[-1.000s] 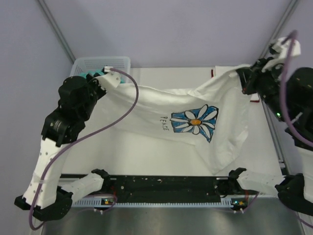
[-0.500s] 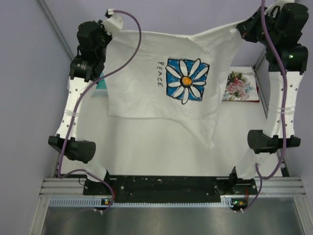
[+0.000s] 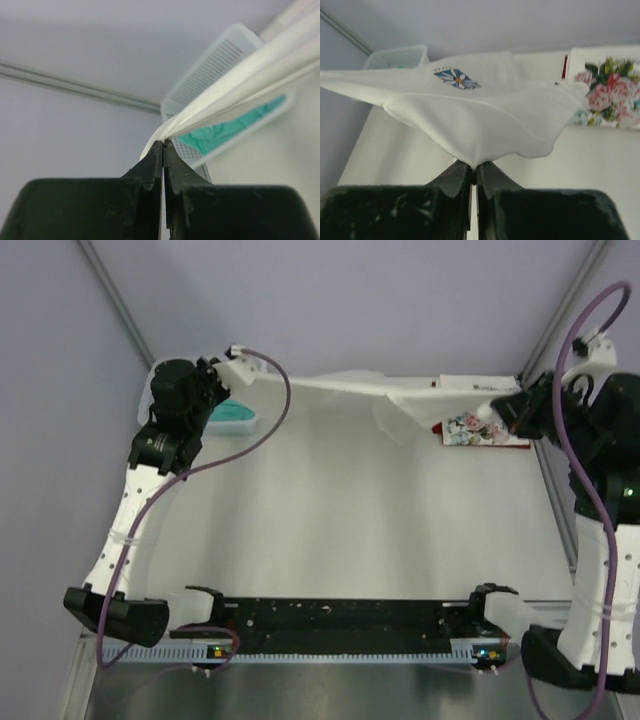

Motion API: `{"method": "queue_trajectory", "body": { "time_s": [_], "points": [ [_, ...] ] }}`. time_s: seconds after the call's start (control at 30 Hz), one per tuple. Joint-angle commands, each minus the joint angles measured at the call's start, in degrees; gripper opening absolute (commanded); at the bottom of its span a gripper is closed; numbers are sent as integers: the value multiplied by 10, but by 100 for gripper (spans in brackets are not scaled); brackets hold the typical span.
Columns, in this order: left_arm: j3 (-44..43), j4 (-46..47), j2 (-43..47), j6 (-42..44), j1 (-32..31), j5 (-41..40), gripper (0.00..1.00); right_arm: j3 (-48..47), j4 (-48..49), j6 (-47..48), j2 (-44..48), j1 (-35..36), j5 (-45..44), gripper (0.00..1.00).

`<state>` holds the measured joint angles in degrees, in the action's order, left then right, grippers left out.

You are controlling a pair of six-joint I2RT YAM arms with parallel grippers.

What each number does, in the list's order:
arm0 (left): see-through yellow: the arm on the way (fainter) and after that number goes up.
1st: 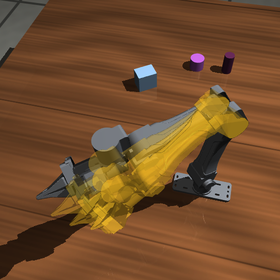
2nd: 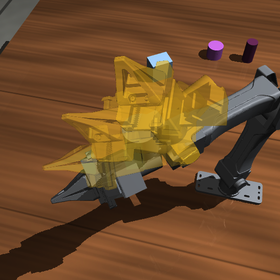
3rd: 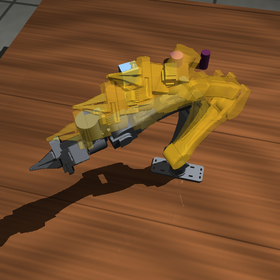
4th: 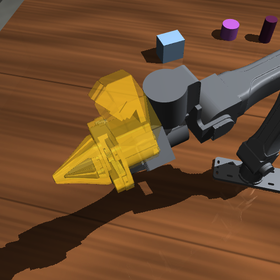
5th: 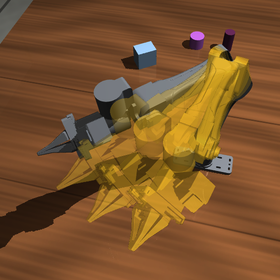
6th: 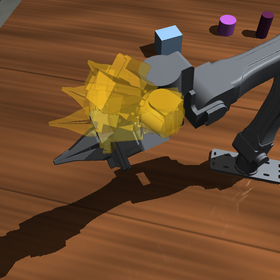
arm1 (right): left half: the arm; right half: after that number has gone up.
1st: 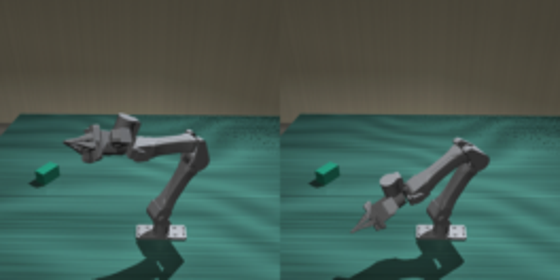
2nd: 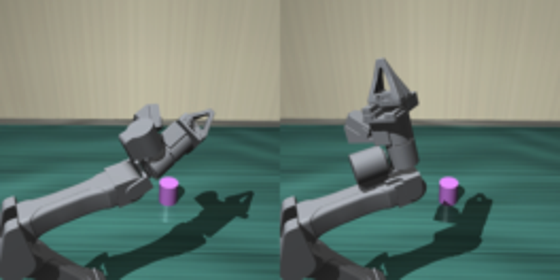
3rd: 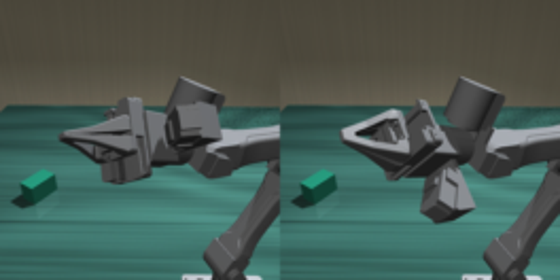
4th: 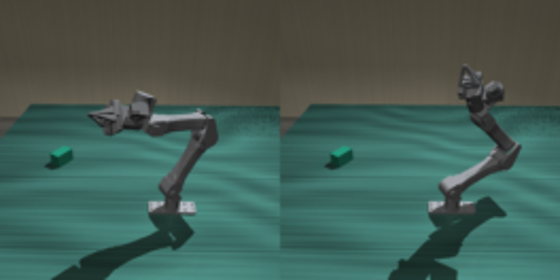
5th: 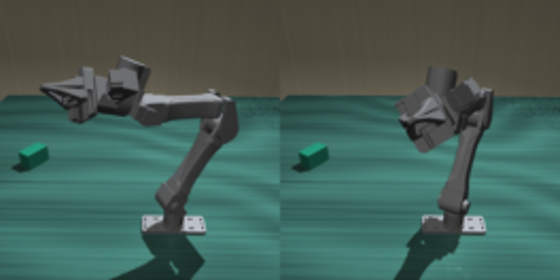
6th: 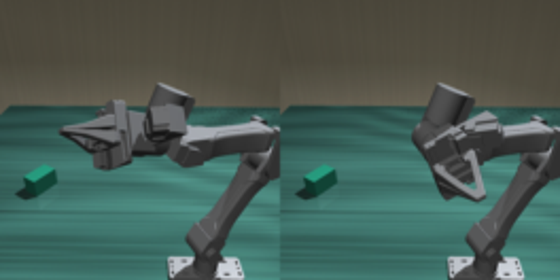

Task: Fold and stack the t-shirts
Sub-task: Flatten out the tshirt

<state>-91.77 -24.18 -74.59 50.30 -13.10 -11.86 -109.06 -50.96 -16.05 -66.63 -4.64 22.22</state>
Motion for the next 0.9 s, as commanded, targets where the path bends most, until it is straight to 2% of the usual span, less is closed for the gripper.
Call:
{"method": "queue_trajectory", "body": {
  "time_s": [0.0, 0.13, 0.27, 0.33, 0.47, 0.57, 0.63, 0.77, 0.87],
  "points": [
    [129, -54, 99, 38, 6, 67, 0, 233, -76, 16, 158, 2, -4, 0],
    [241, -224, 150, 37, 5, 152, 0, 369, -197, 16, 234, 42, -10, 0],
    [343, -361, 189, 56, 5, 232, 0, 472, -293, 3, 279, 63, 50, 0],
    [400, -412, 203, 74, 5, 242, 0, 498, -322, -2, 304, 66, 45, 0],
    [453, -478, 221, 72, 5, 201, 0, 523, -339, -12, 326, 69, 65, 0],
    [468, -482, 225, 55, 6, 171, 0, 539, -318, -15, 317, 70, 71, 0],
    [466, -454, 224, 35, 6, 150, 0, 554, -285, -22, 306, 69, 72, 0],
    [455, -357, 204, -2, 6, 129, 0, 630, -130, -75, 286, 69, 58, 0],
    [442, -253, 169, -31, 4, 124, 0, 651, -16, -107, 230, 69, 0, 0]
  ]
}}
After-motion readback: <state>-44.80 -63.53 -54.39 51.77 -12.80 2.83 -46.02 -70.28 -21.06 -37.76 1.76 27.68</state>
